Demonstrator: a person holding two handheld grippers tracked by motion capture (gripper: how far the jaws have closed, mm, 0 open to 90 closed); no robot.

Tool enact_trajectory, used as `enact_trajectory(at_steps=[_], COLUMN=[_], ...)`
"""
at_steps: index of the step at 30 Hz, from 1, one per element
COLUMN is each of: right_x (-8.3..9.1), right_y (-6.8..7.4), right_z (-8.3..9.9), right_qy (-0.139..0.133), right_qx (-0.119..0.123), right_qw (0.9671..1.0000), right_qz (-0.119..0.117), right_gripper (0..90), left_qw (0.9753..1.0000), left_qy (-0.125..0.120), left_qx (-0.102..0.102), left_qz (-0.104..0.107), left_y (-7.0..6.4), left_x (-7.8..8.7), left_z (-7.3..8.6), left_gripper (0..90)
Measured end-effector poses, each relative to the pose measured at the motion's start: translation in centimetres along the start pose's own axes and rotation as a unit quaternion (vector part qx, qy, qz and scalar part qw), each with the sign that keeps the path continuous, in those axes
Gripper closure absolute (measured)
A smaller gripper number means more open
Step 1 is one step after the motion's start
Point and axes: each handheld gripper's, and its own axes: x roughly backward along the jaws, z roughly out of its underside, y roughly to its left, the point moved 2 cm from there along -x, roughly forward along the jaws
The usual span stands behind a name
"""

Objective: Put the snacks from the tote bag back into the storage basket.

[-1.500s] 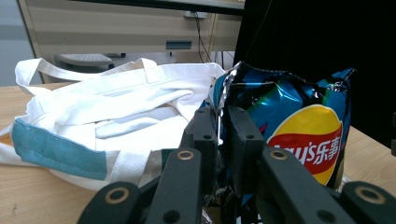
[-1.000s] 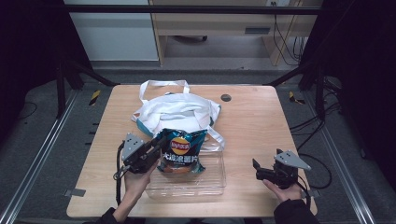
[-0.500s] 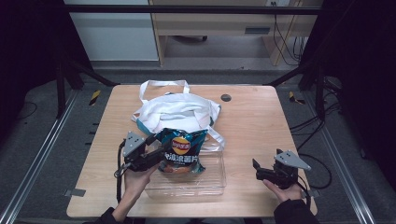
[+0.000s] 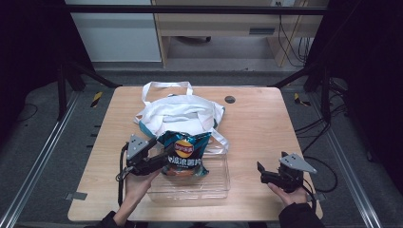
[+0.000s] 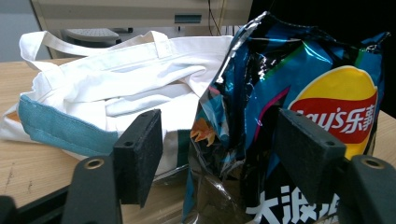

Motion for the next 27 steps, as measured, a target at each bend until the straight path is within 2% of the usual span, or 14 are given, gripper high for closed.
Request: enact_trajectory(at_steps=[3, 12, 15, 23, 24, 27], right_x=[0.0, -0.05, -0.06, -0.07, -0.07, -0.06], right_y=[0.0, -0.02, -0.01, 0.0, 0.0, -0.01], right_z=[0.0, 0.01, 0.01, 0.01, 0.01, 0.01], right_qy=[0.0, 0.0, 0.0, 0.001, 0.001, 0.001], right_qx=[0.0, 0.001, 0.001, 0.001, 0.001, 0.001], right_qw=[1.0, 1.0, 1.0, 1.0, 1.0, 1.0], right_qz=[0.0, 0.0, 0.0, 0.0, 0.0, 0.0], right_gripper=[5.2, 5.4, 5.4, 5.4, 5.4, 5.4], left_qw=[1.0, 0.9999, 0.9998, 0.9995, 0.9994, 0.999], left_qy=[0.002, -0.002, -0.001, 0.001, 0.002, 0.005], left_qx=[0.001, 0.001, 0.0, -0.001, -0.002, 0.006], left_qz=[0.005, 0.017, 0.019, 0.032, 0.033, 0.043], left_y=[0.04, 0.33, 0.2, -0.32, -0.35, -0.41], left_x=[0.04, 0.08, -0.05, -0.18, -0.15, 0.06], left_z=[0.0, 0.08, 0.2, 0.27, 0.27, 0.2], left_gripper=[36.4, 55.5, 58.7, 76.8, 76.8, 83.4])
